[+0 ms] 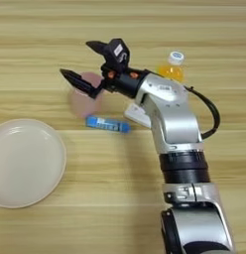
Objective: Move the objects on the table
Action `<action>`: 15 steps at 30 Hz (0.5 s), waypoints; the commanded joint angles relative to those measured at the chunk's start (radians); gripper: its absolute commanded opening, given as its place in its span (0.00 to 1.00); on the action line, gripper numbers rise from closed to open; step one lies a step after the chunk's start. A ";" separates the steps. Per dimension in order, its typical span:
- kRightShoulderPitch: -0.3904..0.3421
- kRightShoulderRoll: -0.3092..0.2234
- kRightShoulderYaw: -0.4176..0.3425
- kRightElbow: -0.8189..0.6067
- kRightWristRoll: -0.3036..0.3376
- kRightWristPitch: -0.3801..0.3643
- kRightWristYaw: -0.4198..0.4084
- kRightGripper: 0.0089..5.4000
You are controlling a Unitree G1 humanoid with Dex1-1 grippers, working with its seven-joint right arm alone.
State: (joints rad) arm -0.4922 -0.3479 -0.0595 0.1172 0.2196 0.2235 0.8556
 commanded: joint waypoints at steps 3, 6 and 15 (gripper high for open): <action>-0.079 -0.031 -0.019 0.054 -0.013 -0.062 -0.047 1.00; -0.085 -0.029 -0.018 0.115 -0.020 -0.078 -0.057 1.00; -0.112 -0.018 0.001 0.280 -0.051 -0.137 -0.071 1.00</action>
State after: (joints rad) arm -0.5067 -0.3461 -0.0508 0.4041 0.1758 0.1268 0.8143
